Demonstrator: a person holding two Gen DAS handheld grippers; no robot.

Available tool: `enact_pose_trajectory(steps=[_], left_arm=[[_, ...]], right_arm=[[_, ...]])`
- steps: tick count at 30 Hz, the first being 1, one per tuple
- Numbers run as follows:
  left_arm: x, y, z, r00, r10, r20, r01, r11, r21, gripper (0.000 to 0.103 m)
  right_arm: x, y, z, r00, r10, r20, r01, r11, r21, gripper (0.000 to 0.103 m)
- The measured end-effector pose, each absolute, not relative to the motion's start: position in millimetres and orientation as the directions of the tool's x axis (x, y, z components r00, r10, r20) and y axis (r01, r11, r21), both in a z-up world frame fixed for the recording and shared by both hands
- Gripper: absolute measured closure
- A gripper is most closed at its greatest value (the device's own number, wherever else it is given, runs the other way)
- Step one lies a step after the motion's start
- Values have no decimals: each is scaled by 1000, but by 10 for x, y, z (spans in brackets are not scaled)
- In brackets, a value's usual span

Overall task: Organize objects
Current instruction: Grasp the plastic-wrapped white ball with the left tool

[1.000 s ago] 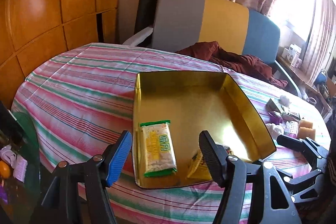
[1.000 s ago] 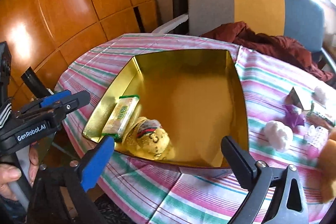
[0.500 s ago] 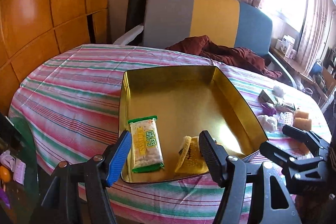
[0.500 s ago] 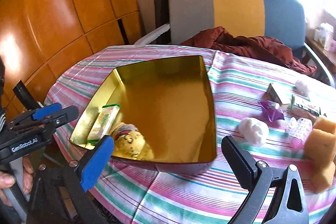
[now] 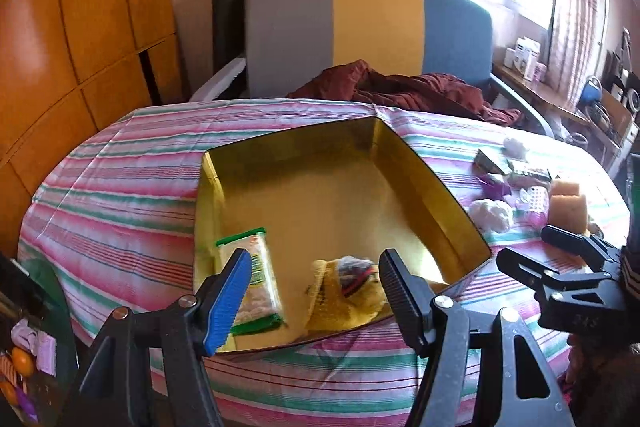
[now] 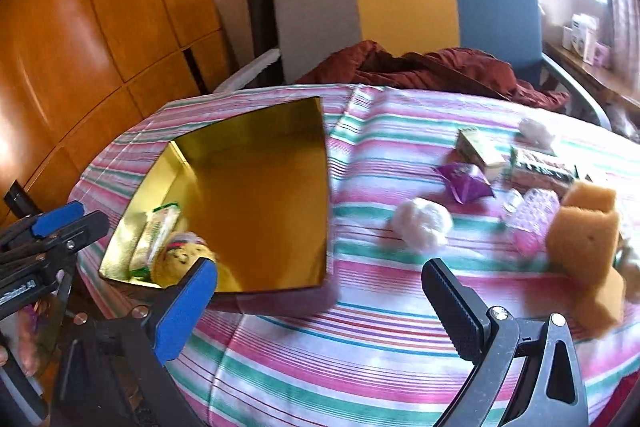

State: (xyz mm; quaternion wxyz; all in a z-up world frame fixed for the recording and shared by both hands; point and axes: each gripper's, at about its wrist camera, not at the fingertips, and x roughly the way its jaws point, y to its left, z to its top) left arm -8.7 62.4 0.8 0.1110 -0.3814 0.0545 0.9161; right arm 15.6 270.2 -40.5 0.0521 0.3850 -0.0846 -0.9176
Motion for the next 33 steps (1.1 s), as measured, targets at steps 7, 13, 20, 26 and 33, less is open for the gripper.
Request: enact_pose_trajectory(steps=[7, 13, 20, 26, 33], left_arm=[[-65, 907, 10, -659, 217, -720, -332, -943, 19, 36], [-53, 1297, 47, -623, 305, -721, -465, -885, 27, 36], [-131, 1798, 51, -557, 388, -735, -594, -804, 26, 38], [-316, 2208, -79, -478, 417, -773, -659, -752, 2, 41], [-571, 2637, -309, -378, 419, -826, -688, -723, -52, 42]], right_arm=[[206, 3022, -574, -674, -108, -731, -68, -976, 206, 0], [304, 3285, -693, -656, -66, -752, -142, -968, 209, 0], [426, 3517, -800, -638, -33, -769, -201, -957, 208, 0], [528, 3710, -884, -626, -20, -780, -248, -943, 223, 0], [591, 3879, -935, -621, -16, -784, -276, -931, 238, 0]])
